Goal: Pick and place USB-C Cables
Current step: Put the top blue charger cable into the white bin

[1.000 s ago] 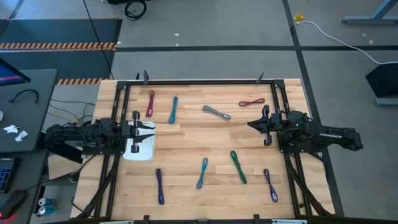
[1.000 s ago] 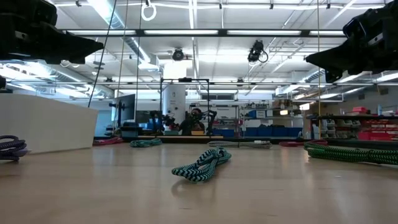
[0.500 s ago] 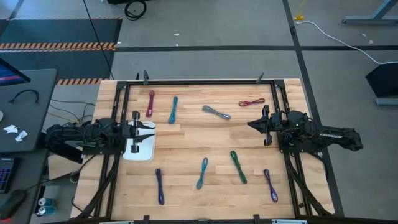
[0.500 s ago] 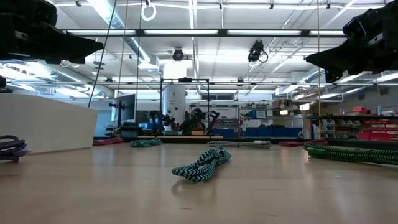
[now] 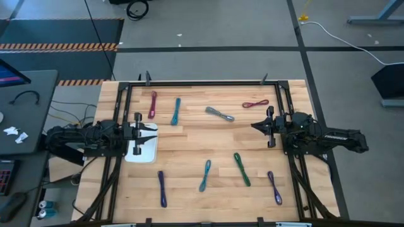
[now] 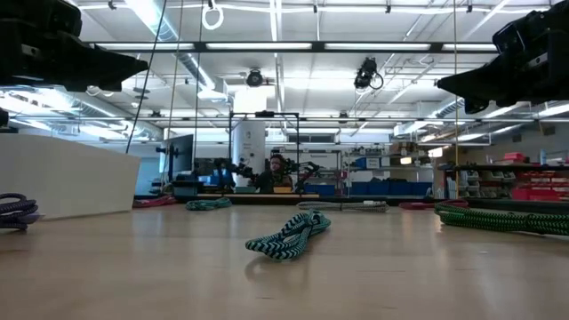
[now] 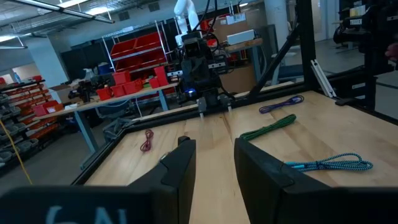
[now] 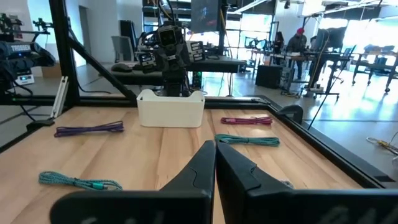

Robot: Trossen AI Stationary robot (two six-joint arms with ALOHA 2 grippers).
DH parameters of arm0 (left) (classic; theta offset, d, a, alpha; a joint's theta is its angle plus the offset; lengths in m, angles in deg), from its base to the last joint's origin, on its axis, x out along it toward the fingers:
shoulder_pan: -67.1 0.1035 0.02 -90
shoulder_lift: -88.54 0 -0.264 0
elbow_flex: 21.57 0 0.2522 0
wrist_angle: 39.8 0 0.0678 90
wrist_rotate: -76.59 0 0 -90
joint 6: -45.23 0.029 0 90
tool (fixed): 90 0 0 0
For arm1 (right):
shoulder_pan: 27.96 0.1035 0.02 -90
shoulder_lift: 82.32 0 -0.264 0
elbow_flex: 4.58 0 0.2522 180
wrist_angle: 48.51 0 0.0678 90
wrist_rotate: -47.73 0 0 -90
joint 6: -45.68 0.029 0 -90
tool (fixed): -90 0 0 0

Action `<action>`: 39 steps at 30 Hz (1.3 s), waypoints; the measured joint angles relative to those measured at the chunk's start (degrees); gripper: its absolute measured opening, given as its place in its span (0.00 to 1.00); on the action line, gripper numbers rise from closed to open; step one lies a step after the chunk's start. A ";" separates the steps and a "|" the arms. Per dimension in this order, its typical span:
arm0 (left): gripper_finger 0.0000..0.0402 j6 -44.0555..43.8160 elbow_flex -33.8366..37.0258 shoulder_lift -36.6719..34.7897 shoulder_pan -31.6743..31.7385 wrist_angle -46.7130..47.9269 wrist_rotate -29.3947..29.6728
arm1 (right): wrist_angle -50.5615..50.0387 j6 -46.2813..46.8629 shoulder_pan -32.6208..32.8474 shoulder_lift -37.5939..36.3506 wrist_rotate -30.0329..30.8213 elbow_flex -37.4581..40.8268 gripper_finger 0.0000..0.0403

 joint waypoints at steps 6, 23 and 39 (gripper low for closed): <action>0.29 -5.47 0.01 0.02 -0.04 -7.61 -4.45 | 0.14 0.40 0.01 0.01 -0.02 0.00 0.04; 0.29 -11.56 -5.09 12.75 -3.19 -40.49 -2.20 | 9.85 15.03 0.13 0.02 -0.35 0.00 0.04; 0.29 -34.86 -68.69 70.45 13.28 44.70 30.90 | 9.90 13.53 0.11 0.02 1.95 0.00 0.04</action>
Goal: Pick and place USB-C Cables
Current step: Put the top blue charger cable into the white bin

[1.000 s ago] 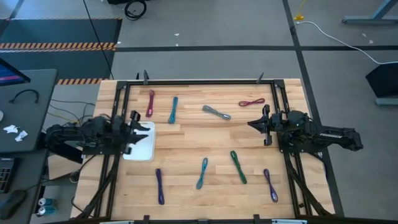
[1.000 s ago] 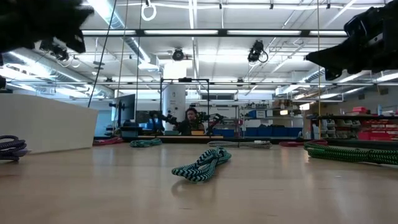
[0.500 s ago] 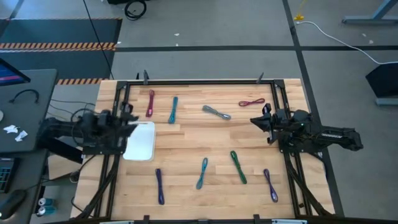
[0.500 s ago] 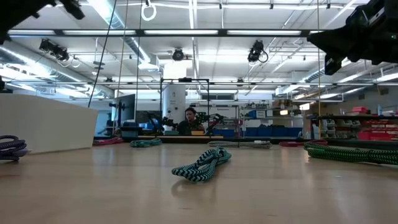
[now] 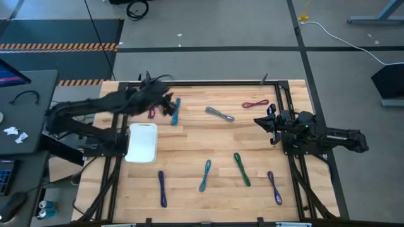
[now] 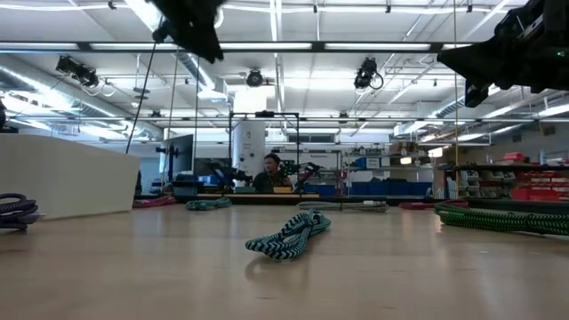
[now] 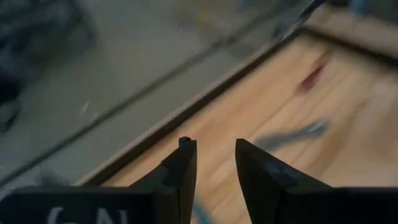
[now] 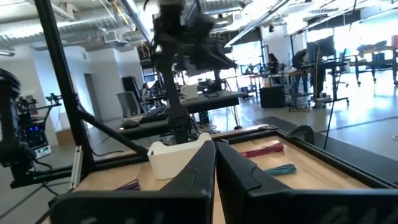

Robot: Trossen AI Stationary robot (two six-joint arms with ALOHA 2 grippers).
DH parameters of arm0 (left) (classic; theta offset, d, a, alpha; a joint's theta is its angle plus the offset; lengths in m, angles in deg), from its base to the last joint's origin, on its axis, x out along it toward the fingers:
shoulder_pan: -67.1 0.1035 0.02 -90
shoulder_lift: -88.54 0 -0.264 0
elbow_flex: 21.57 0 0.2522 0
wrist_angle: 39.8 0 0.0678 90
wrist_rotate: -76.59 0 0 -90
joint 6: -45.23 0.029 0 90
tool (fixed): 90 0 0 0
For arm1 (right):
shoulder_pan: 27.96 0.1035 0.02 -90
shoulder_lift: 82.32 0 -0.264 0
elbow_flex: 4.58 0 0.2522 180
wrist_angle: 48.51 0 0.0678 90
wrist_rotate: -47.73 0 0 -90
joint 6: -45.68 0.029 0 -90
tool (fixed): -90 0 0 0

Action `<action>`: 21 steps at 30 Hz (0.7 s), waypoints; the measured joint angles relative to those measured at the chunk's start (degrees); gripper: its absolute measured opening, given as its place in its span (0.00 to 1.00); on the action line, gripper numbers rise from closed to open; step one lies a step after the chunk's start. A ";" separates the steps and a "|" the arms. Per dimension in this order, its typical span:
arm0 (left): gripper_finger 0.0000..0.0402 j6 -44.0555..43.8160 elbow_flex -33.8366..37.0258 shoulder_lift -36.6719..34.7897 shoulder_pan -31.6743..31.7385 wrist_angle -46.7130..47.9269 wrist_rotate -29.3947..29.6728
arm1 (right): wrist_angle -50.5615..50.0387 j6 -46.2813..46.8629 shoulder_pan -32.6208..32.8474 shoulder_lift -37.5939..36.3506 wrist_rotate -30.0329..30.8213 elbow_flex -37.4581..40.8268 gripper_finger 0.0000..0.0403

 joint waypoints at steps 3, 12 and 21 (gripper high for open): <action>0.33 -0.57 -5.80 8.53 5.59 8.22 -6.31 | -0.08 0.00 0.02 0.00 -0.01 -0.02 0.04; 0.63 -2.49 -7.53 26.23 15.95 9.82 -19.75 | -1.09 1.68 0.02 0.00 -0.01 0.00 0.04; 0.75 -4.60 -7.55 37.83 19.01 6.49 -19.81 | -2.57 1.65 0.02 0.00 -0.01 -0.01 0.04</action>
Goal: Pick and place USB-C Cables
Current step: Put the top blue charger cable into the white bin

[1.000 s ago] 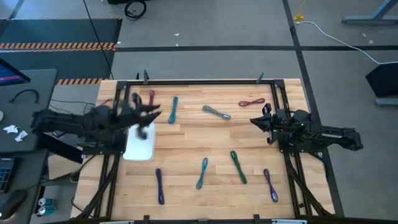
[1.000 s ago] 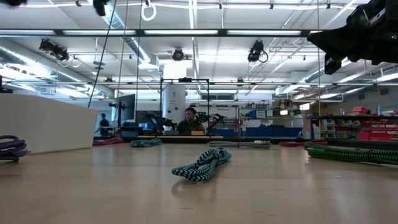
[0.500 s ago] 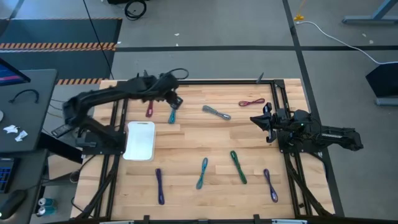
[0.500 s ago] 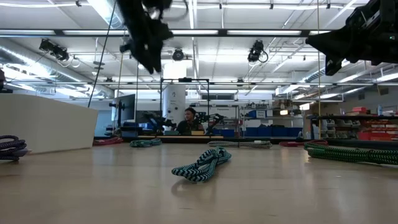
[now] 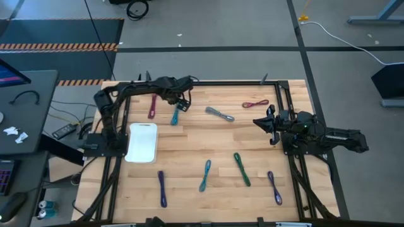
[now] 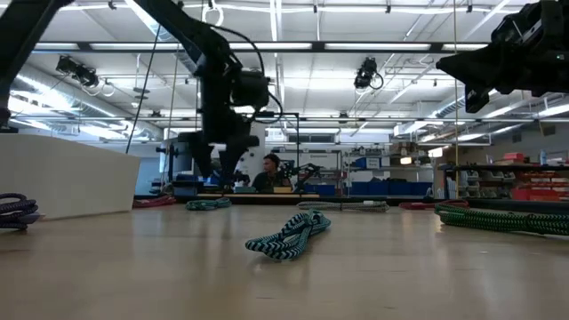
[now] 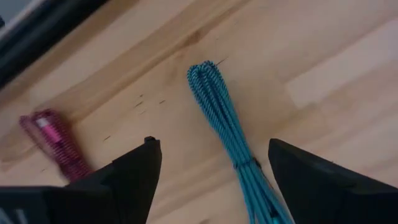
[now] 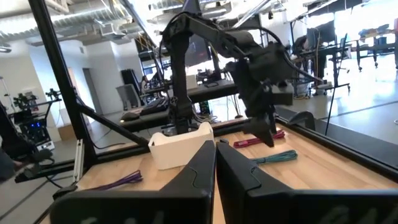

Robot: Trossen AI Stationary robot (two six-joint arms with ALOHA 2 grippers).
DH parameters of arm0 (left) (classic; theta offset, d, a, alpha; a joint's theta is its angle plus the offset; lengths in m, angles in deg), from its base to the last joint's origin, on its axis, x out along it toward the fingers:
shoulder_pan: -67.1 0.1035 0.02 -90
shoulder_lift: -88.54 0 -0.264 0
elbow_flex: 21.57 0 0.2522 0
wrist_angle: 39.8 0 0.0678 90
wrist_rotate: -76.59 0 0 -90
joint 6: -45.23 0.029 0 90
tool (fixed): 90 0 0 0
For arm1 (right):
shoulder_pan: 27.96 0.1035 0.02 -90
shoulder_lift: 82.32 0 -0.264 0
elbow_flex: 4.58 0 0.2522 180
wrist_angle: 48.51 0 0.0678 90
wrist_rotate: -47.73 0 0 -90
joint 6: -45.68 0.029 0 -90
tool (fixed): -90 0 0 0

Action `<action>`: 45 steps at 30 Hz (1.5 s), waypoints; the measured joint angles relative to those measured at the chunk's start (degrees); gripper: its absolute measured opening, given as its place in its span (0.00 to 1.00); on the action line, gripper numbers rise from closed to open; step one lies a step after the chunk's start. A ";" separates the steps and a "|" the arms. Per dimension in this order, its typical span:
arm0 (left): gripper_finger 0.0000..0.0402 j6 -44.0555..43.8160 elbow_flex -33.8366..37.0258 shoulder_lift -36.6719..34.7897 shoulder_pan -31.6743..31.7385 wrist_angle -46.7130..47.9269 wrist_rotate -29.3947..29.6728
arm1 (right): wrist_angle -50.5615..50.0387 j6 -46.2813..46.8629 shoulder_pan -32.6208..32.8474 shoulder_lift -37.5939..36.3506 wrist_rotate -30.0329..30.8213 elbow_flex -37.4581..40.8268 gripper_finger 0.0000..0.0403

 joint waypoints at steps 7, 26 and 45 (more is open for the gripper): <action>0.72 -2.39 0.00 4.26 1.75 -2.61 -0.04 | -0.06 0.03 -0.02 0.00 0.00 0.01 0.04; 0.37 -7.40 -0.09 7.58 2.09 -7.34 -5.47 | -0.66 0.10 0.00 0.00 0.00 0.00 0.04; 0.06 0.49 0.07 4.00 1.13 -8.21 -4.85 | -1.85 0.14 0.00 0.00 -0.02 0.00 0.04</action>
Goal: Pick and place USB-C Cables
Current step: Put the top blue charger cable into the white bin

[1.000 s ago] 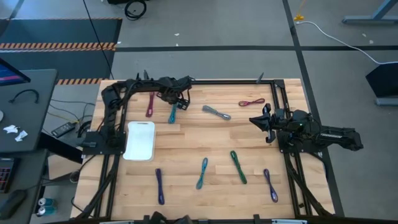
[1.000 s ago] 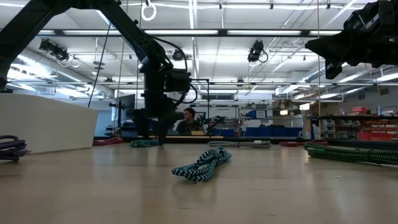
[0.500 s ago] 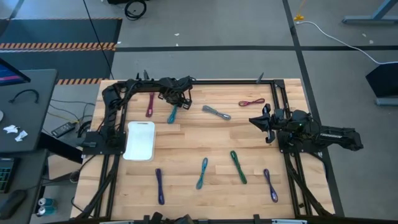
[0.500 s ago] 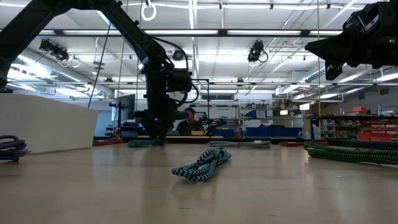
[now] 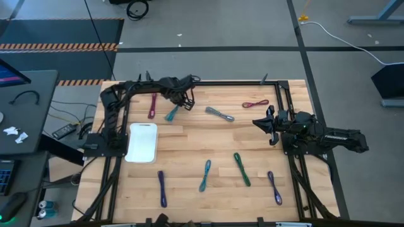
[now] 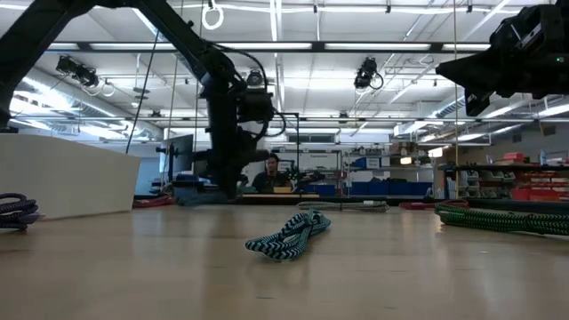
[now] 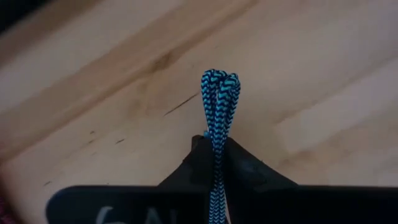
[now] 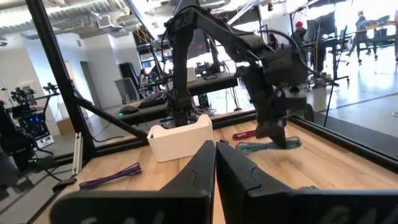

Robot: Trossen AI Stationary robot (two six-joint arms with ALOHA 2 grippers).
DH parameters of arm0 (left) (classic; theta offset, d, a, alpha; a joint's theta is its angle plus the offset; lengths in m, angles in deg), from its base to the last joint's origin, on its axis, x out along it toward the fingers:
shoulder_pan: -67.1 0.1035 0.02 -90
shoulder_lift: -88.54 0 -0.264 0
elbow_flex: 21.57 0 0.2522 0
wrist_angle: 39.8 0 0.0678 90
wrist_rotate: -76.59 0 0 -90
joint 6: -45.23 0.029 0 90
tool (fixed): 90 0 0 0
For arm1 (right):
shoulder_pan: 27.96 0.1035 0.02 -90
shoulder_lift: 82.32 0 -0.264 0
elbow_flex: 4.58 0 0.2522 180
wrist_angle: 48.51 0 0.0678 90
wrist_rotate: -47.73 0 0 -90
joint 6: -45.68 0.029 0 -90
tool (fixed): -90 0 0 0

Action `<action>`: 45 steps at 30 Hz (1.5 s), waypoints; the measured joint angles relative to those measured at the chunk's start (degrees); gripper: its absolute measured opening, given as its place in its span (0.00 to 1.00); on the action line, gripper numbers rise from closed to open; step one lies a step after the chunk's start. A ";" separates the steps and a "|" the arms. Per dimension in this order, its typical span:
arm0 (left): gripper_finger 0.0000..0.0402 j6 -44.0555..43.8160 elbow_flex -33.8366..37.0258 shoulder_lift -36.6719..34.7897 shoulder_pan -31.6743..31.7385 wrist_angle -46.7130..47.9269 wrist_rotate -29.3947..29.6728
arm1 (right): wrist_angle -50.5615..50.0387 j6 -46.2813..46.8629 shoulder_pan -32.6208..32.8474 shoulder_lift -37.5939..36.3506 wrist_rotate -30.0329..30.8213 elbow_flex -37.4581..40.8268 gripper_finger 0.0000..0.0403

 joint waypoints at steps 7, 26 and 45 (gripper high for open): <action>0.05 0.05 0.00 -10.49 -5.59 -0.65 5.75 | 0.02 1.86 0.00 0.00 0.00 0.02 0.04; 0.05 -32.54 -0.09 -43.23 -37.47 25.87 18.86 | 0.65 1.79 0.00 -0.01 0.02 0.00 0.04; 0.06 -70.17 21.52 -40.28 -45.30 37.45 2.95 | 1.40 0.72 0.00 -0.02 0.02 0.01 0.04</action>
